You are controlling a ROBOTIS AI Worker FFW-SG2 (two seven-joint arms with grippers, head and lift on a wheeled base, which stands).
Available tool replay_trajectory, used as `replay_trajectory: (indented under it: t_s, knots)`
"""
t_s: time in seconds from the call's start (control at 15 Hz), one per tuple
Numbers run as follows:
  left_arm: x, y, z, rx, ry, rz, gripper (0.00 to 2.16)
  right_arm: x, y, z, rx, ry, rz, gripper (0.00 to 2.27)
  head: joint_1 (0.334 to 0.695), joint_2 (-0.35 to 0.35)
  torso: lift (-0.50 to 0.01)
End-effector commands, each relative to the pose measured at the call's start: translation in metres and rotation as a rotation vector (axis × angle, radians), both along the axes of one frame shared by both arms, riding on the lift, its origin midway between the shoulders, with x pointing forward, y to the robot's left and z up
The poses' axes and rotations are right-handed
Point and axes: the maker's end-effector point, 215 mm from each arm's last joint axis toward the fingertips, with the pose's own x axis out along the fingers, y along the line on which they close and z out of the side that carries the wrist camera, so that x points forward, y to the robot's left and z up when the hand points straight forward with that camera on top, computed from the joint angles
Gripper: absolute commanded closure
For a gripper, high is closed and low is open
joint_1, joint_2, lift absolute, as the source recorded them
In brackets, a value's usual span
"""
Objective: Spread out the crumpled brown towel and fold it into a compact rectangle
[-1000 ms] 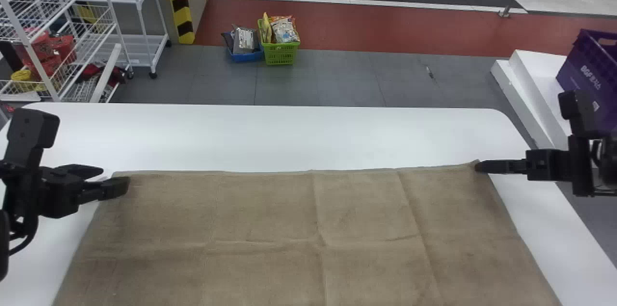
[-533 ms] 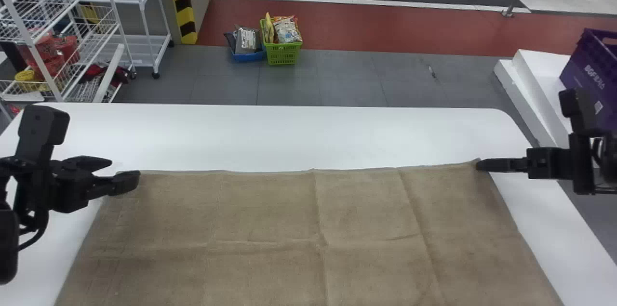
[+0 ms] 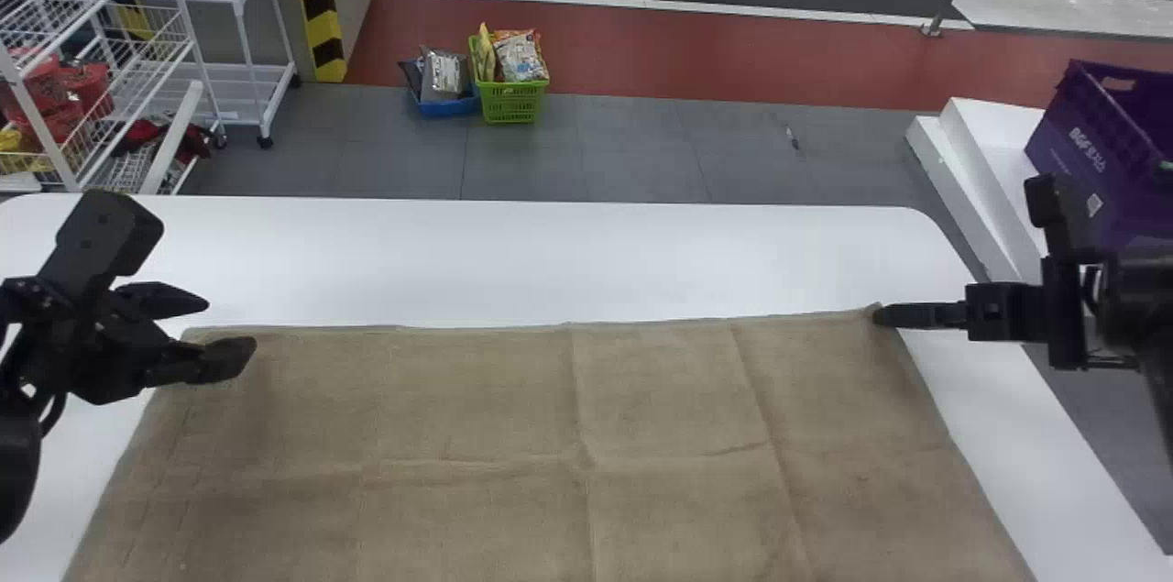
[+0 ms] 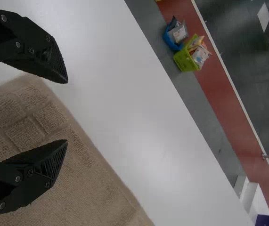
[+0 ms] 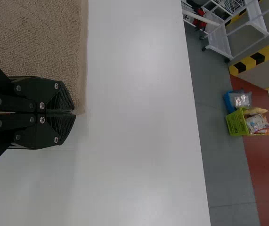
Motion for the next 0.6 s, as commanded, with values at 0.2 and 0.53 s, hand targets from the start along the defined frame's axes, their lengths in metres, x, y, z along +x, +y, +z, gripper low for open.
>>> replay_trajectory:
  t_s: [0.2,0.53]
  knots:
    - [0.004,0.017,0.003,0.041,0.038,0.009,0.47,-0.001,0.000,-0.002,0.002,-0.001,0.000,1.24,0.695,-0.123,-0.127]
    - [0.001,0.012,-0.011,0.058,0.094,-0.019,0.48,0.000,0.000,-0.001,0.001,-0.004,0.001,1.24,0.695,-0.116,-0.127]
